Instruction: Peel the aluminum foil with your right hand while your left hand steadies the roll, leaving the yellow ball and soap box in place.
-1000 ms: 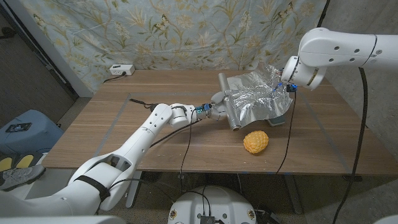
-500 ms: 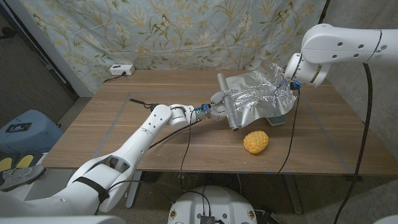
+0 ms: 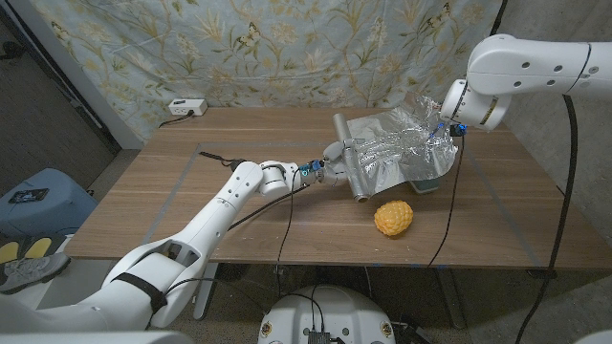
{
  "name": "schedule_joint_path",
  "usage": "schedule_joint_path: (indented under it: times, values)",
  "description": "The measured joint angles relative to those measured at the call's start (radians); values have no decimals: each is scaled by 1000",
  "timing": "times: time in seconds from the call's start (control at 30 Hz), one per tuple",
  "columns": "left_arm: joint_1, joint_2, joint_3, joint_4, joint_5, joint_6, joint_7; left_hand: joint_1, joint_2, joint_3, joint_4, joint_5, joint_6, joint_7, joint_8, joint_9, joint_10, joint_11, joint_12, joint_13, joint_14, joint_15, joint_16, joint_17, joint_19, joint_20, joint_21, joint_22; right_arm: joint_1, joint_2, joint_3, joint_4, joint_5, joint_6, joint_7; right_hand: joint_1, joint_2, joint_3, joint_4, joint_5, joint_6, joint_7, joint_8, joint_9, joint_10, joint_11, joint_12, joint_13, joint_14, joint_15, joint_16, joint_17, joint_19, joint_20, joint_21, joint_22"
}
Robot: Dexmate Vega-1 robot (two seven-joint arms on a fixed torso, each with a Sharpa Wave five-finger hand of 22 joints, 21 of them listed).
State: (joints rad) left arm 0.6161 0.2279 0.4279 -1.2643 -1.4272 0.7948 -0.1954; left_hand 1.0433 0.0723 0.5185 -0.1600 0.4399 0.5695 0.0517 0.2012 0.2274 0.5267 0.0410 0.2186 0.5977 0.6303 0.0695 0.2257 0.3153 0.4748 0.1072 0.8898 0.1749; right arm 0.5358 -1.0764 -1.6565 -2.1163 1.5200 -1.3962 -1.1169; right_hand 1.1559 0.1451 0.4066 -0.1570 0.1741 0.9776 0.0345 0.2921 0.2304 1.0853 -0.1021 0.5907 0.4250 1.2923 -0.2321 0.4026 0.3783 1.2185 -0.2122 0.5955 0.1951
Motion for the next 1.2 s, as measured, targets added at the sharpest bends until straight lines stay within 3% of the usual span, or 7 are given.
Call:
schedule_joint_path:
  times: [1.2]
  values:
    - [17, 23, 2, -35, -31, 6, 34, 0, 0, 0, 0, -4, 7, 7, 0, -1, 1, 6, 4, 0, -7, 0, 4, -6, -6, 5, -7, 0, -51, -19, 42, 50, 7, 0, 0, 1, -1, -4, 4, 2, 3, 3, -11, 10, -4, -3, -7, 4, 0, 1, -16, 14, -16, 5, 15, 0]
